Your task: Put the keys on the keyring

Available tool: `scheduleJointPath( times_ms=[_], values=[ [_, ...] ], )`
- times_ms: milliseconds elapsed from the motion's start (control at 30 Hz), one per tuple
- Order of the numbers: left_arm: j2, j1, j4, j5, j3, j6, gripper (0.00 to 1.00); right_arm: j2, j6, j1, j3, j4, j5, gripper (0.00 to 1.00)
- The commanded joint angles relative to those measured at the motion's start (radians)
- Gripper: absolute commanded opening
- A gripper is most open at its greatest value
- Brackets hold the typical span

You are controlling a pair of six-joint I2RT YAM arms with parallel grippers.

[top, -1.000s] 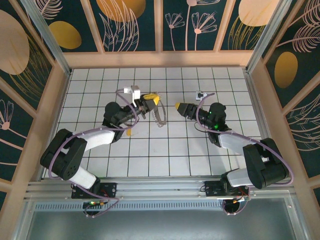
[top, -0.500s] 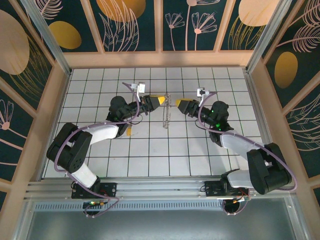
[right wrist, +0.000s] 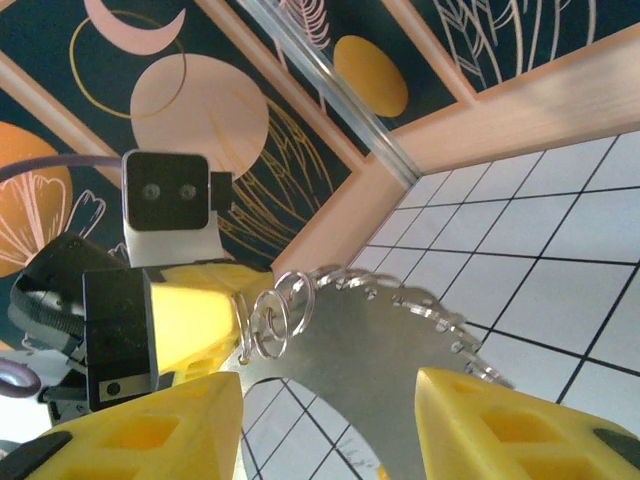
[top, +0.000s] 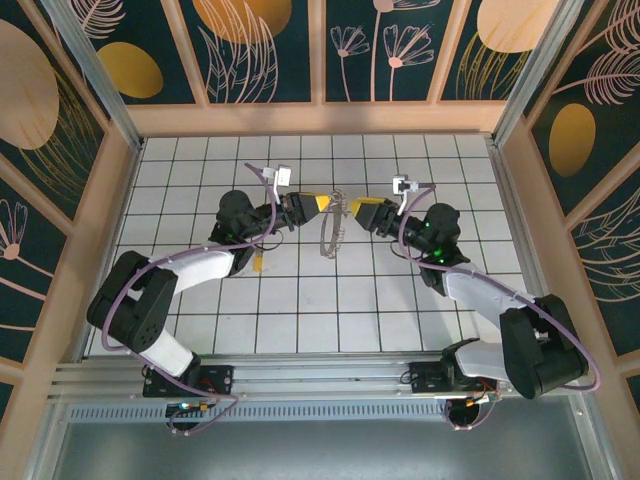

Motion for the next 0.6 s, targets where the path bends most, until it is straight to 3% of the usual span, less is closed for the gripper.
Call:
scheduleJointPath(
  times_ms=[0, 567],
  values=[
    [-0.033, -0.004, 0.007, 0.009, 0.008, 0.026, 0.00, -0.018, -0.017, 0.021, 0.038, 0.041, -0.036, 0.48],
    [-0.059, -0.004, -0.006, -0.019, 0.003, 0.013, 0.00, -0.024, -0.011, 0.040, 0.040, 0.036, -0.014, 0.45]
  ],
)
